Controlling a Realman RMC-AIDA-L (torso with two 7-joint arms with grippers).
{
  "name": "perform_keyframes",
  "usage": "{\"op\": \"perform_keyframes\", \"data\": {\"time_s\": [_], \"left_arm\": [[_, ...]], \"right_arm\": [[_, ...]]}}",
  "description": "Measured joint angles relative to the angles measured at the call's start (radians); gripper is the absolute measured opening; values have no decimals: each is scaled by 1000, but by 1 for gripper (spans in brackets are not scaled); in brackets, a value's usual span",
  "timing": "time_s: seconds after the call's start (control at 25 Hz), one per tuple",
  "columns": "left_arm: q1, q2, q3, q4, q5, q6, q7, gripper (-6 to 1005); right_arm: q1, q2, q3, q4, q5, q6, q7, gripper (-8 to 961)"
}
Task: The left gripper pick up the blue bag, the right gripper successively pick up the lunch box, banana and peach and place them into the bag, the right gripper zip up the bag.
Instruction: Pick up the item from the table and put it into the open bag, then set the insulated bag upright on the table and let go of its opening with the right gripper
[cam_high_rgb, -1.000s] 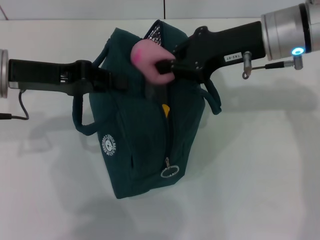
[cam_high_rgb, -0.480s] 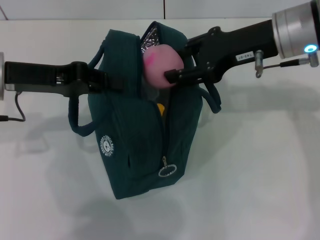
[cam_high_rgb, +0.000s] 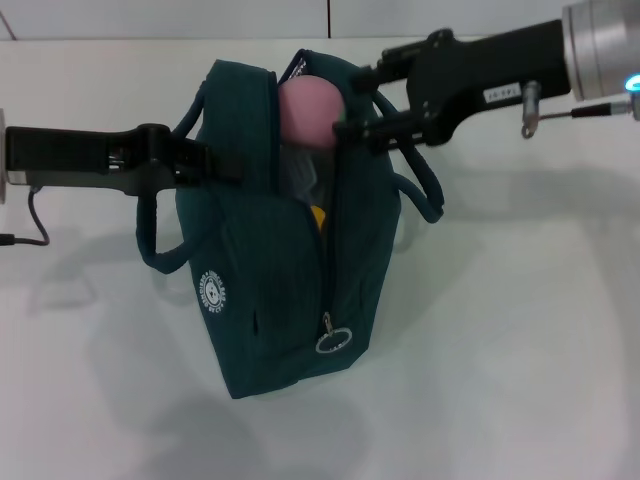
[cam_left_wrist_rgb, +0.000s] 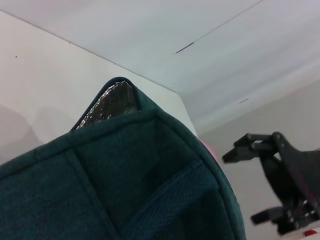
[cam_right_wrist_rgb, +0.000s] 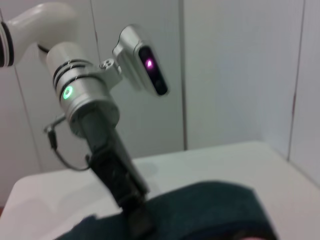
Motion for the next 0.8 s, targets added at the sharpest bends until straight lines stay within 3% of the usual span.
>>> {"op": "perform_keyframes", "data": {"time_s": [0.36, 0.6, 0.8], "left_arm": [[2, 0, 0, -8, 0, 0, 12, 34], [2, 0, 0, -8, 0, 0, 14, 34], [1, -3, 0, -10, 0, 0, 21, 34]], "right_arm": [[-28, -2, 146, -1, 21, 60, 39, 641], [-45, -7, 159, 24, 14, 144, 89, 639], [0, -10, 155, 97, 13, 149, 135, 638]]}}
